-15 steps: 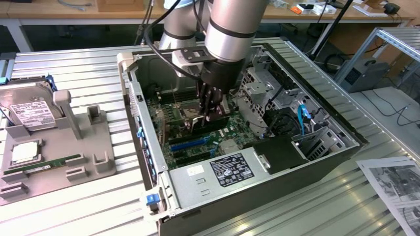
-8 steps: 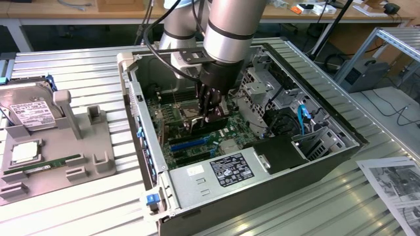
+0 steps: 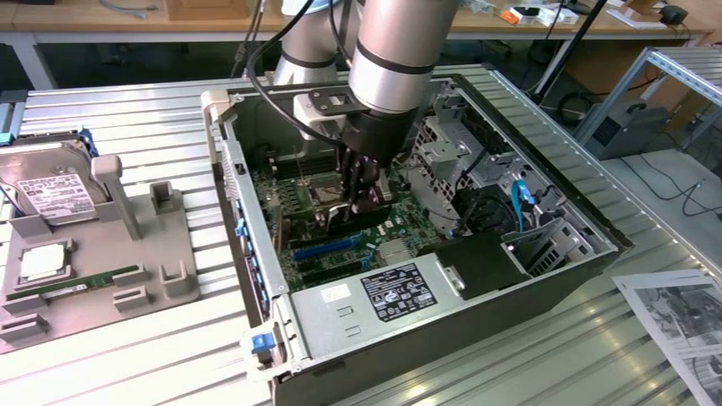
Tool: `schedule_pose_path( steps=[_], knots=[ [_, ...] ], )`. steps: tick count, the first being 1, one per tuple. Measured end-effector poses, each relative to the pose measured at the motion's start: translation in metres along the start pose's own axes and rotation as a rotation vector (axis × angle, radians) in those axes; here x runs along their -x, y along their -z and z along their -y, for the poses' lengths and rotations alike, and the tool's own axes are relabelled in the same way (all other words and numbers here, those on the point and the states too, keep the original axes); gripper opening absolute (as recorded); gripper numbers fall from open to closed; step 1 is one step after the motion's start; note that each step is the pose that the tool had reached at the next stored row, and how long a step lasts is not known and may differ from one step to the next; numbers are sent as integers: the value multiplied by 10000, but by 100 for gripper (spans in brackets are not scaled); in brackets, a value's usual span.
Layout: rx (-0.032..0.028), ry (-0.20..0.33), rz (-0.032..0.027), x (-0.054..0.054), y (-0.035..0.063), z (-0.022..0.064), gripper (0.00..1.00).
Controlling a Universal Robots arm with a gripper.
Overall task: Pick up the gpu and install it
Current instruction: 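Insert the gpu into the slot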
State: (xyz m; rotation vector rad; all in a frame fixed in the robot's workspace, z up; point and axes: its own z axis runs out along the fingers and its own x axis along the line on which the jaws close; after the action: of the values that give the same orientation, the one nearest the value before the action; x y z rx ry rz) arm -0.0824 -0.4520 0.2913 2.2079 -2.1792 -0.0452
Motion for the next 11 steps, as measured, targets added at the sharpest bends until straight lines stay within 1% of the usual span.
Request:
schedule_pose_path(
  steps=[4, 6, 11],
  knots=[
    [0, 0, 0, 0, -8, 0, 27],
    [0, 0, 1, 0, -34, 2, 27],
    [0, 0, 0, 0, -37, 2, 27]
  ],
)
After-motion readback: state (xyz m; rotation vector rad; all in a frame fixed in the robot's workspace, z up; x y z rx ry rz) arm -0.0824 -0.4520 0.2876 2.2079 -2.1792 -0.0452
